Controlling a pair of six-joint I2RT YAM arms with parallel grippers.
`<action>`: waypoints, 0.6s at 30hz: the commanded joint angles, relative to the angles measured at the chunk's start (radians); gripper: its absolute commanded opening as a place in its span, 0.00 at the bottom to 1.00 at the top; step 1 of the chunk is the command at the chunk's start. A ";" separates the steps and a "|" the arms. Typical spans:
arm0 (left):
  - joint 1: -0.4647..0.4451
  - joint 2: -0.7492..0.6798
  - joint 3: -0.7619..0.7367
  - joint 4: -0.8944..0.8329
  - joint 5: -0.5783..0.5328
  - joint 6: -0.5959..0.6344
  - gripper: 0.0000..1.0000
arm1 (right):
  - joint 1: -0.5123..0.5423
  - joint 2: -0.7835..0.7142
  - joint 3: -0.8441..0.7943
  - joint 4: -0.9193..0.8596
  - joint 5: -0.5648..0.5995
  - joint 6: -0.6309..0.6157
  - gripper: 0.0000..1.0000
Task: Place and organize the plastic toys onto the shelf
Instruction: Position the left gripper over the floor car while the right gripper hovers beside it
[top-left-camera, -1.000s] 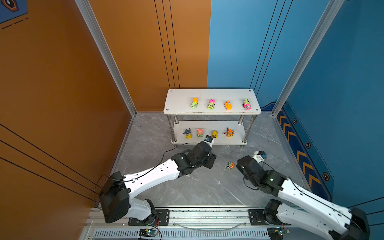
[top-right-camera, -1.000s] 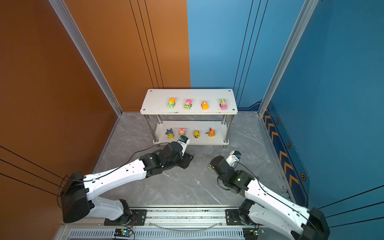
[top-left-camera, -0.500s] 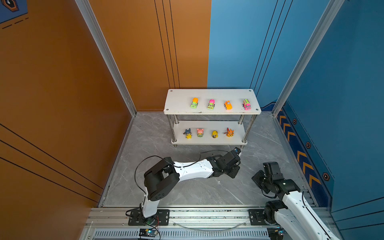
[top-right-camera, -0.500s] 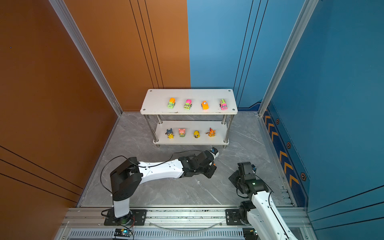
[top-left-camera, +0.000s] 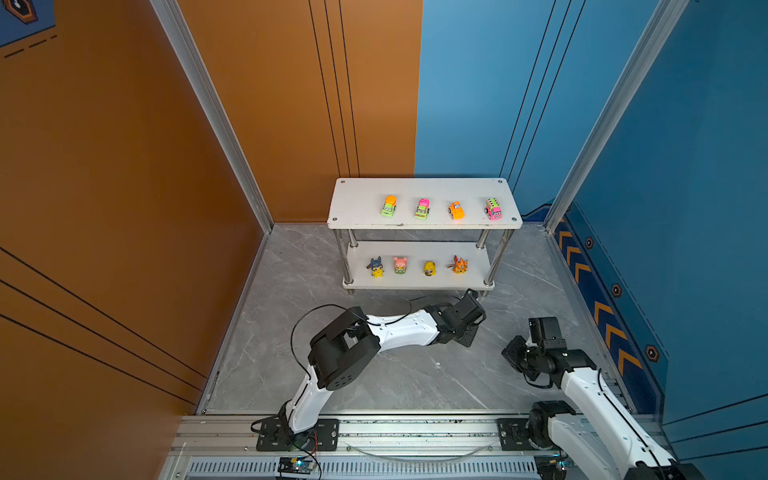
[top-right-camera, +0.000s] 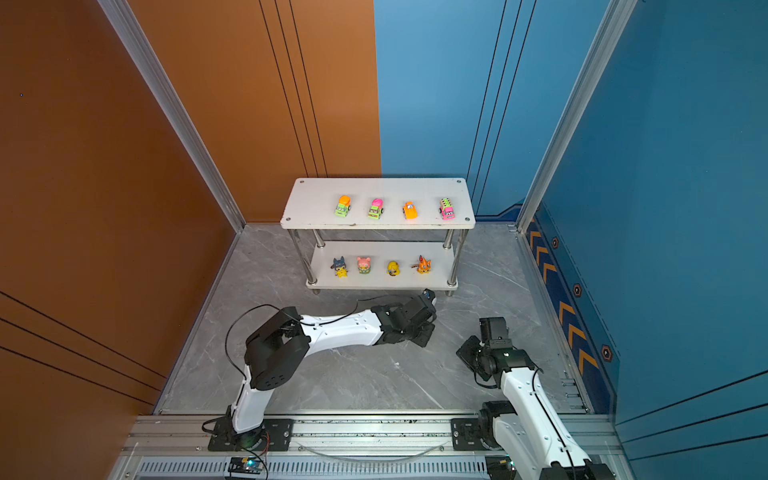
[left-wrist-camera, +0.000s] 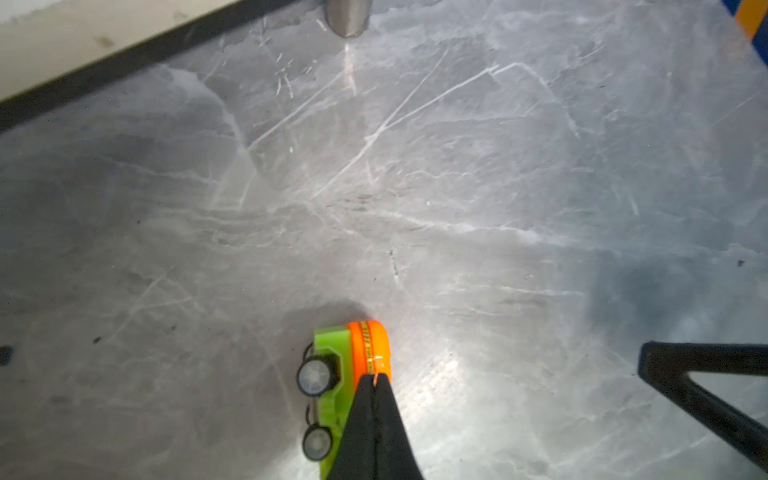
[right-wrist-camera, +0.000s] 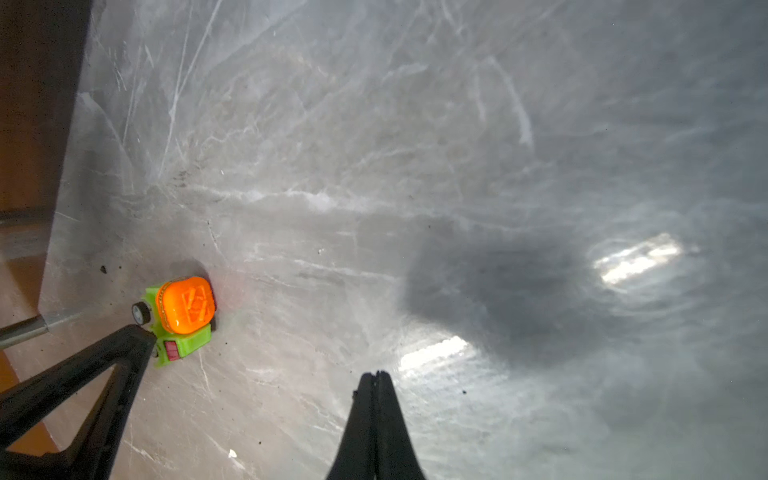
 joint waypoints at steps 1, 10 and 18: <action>0.023 0.004 -0.012 -0.043 -0.041 -0.027 0.00 | -0.010 0.018 0.027 0.028 -0.027 -0.031 0.00; 0.070 -0.045 -0.135 0.020 -0.045 -0.060 0.00 | -0.006 0.028 0.036 0.034 -0.026 -0.023 0.00; 0.090 -0.127 -0.252 0.104 -0.057 -0.088 0.00 | 0.110 0.057 0.080 0.031 0.066 -0.009 0.00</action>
